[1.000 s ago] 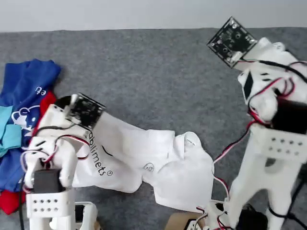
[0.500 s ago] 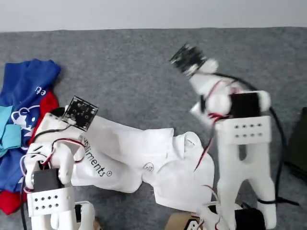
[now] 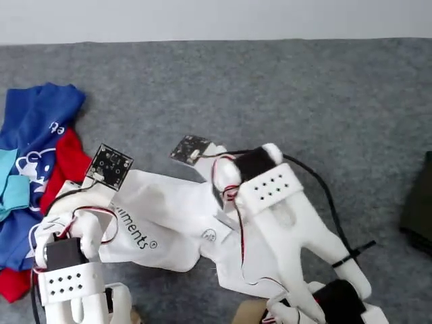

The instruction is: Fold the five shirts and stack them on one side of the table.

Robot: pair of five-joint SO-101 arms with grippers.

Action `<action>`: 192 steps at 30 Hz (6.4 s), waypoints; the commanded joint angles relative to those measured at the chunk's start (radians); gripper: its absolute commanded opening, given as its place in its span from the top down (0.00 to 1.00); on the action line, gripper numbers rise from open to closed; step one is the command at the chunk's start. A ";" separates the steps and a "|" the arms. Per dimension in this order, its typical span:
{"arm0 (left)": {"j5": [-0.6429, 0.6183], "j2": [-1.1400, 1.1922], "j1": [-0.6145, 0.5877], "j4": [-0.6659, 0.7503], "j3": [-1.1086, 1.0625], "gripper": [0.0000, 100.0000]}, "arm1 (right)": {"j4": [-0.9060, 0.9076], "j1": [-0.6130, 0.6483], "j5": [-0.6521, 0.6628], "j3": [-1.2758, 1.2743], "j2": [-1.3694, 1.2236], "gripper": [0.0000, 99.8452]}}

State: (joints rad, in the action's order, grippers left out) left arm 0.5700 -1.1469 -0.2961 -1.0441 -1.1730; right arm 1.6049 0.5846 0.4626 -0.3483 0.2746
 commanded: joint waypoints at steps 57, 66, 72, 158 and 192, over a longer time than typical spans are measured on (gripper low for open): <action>0.005 -0.014 0.002 -0.006 0.008 1.00 | -0.289 0.010 0.410 0.003 -0.311 0.87; 0.005 -0.014 0.002 -0.006 0.005 1.00 | -0.312 -0.002 0.411 0.083 -0.427 0.87; 0.005 -0.014 0.002 -0.006 0.005 1.00 | -0.303 -0.016 0.411 0.221 -0.515 0.90; -0.275 1.837 0.239 0.427 1.867 1.00 | -0.659 -0.581 0.615 1.467 -0.872 0.99; 0.170 1.852 0.114 -0.448 1.870 1.00 | 0.194 -0.421 0.571 1.355 -0.604 0.99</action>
State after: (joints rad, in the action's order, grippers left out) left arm 0.7050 0.7311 -0.1718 -1.4415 0.6590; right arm 1.7538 0.1626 1.0441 1.1216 -0.4695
